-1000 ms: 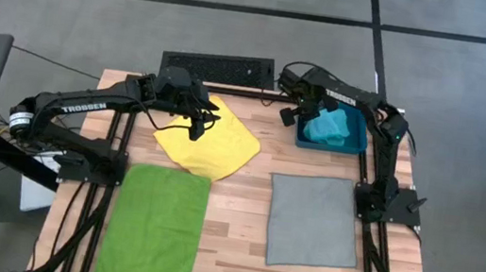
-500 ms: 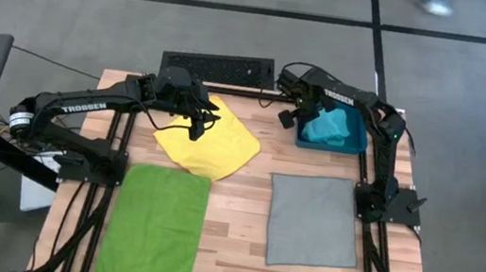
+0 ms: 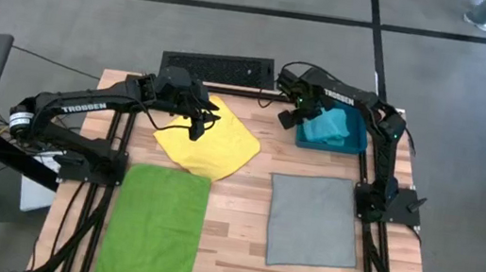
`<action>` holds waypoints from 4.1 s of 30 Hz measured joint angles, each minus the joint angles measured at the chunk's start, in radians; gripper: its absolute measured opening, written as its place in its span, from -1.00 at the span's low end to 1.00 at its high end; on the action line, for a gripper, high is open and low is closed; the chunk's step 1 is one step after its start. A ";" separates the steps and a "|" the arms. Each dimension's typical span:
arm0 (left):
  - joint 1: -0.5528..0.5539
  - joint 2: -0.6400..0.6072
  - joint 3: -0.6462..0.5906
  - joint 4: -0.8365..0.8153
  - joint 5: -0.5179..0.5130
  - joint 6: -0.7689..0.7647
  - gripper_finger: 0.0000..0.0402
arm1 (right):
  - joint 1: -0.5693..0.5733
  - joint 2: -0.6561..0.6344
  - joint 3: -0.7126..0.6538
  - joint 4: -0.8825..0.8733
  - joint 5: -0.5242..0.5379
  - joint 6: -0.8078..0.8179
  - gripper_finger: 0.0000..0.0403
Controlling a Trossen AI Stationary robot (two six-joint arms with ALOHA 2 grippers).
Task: Fold microfiber towels
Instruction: Put the blue microfiber cloth into the blue bin, then fold the yellow microfiber cloth
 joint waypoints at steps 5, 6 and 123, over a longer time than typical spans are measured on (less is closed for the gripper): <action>0.000 0.000 0.000 -0.002 0.000 -0.004 -0.34 | 0.000 -0.004 0.080 -0.054 0.001 0.001 -0.05; 0.000 0.000 0.000 -0.004 0.000 -0.010 -0.34 | 0.000 -0.005 0.102 -0.071 0.002 0.002 -0.03; -0.381 0.178 0.000 -0.312 -0.223 -0.539 -0.34 | 0.335 -0.069 -0.131 0.438 -0.024 -0.706 -0.98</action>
